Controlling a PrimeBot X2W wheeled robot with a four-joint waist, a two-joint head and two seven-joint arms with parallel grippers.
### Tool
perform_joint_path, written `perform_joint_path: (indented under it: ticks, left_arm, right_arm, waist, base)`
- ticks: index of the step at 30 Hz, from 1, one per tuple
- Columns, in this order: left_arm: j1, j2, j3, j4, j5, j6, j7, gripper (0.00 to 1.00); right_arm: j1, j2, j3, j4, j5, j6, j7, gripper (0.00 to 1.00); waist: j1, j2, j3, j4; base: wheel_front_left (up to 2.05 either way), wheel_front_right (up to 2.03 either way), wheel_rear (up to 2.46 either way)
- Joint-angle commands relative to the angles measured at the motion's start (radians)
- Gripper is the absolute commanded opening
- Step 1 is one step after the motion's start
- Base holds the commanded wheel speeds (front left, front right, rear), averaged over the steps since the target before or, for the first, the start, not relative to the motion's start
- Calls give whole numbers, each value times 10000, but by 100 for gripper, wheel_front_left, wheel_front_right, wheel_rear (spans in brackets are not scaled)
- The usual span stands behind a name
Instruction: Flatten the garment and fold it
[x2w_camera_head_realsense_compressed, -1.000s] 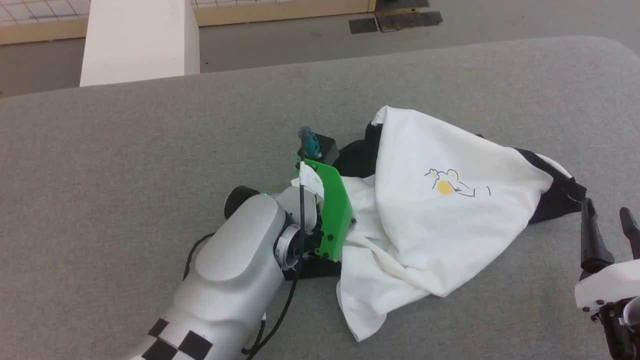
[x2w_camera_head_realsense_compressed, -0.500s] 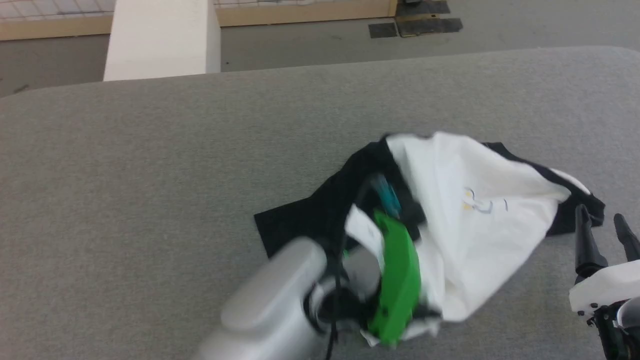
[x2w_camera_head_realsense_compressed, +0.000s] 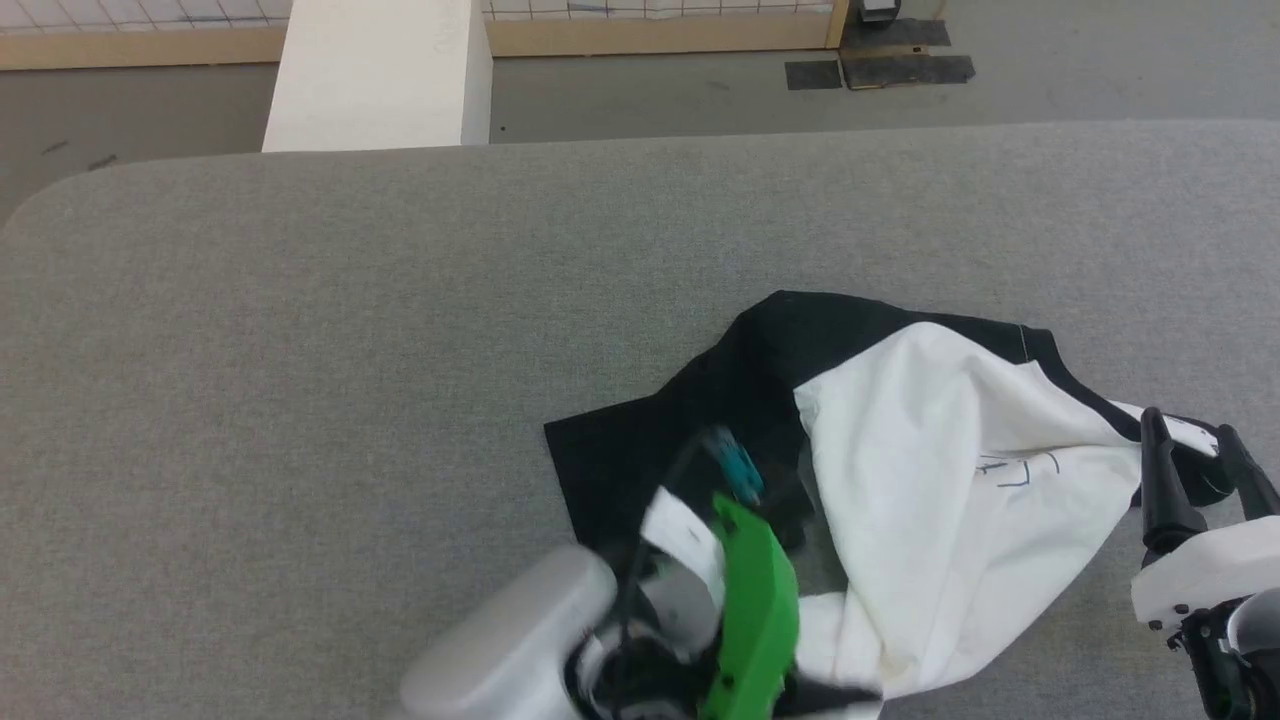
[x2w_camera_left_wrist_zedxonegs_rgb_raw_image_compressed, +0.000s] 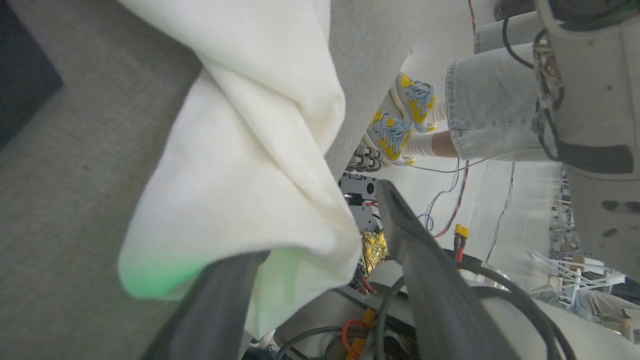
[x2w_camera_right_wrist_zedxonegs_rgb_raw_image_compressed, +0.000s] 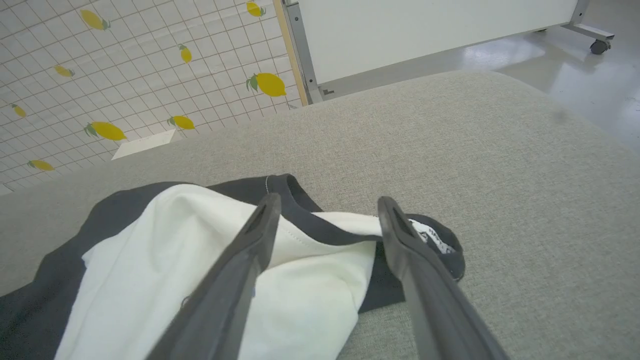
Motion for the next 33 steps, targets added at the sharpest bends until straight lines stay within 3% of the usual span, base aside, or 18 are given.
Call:
perform_joint_path:
  ticks: [1, 3, 6, 12, 20, 25, 26, 27, 33]
  left_arm:
    - [-383, 42, 296, -97, 162, 20, -258, 100]
    - [-726, -28, 969, -243, 200, 98, -920, 100]
    - [-1529, 186, 1760, -92, 1197, 344, -2168, 100]
    - [-2587, 798, 1664, 1528, 3621, 1195, -3387, 100]
    - [-2886, 1073, 403, 3655, 4938, 1641, -2241, 100]
    - [-2596, 797, 212, 4266, 4470, 1313, -1638, 100]
    - [-2494, 733, 211, 4343, 4298, 1238, -1481, 38]
    - [-2403, 651, 285, 4364, 4104, 1185, -1451, 0]
    - [-2137, 390, 727, 4375, 3409, 969, -1842, 0]
  right_arm:
    - [-9, 3, 12, 5, -19, -15, 33, 100]
    - [-10, 3, 23, 16, -30, -15, 42, 100]
    - [-45, 3, 95, 21, -3, -15, 65, 100]
    - [-99, 3, 206, 36, 78, -15, 52, 100]
    - [-53, 3, 189, 71, 166, -15, -35, 100]
    - [-48, 3, 115, 108, 195, -15, -102, 100]
    - [-50, 3, 90, 122, 250, -15, -119, 100]
    - [-48, 3, 76, 125, 272, -15, -135, 100]
    - [-24, 3, 34, 184, 128, -15, -174, 100]
  waist:
    - [0, -1, -50, 32]
    - [0, -1, -72, 40]
    - [0, -1, -67, -2]
    - [0, -1, 61, -264]
    - [0, -1, 317, -524]
    - [0, -1, 425, -567]
    - [0, -1, 432, -563]
    - [0, -1, 437, -556]
    - [0, -1, 357, -430]
  base:
    - [0, 0, 0]
    - [0, 0, 0]
    - [0, 0, 0]
    - [0, 0, 0]
    - [0, 0, 0]
    - [0, 0, 0]
    - [0, 0, 0]
    - [0, 0, 0]
    - [0, 0, 0]
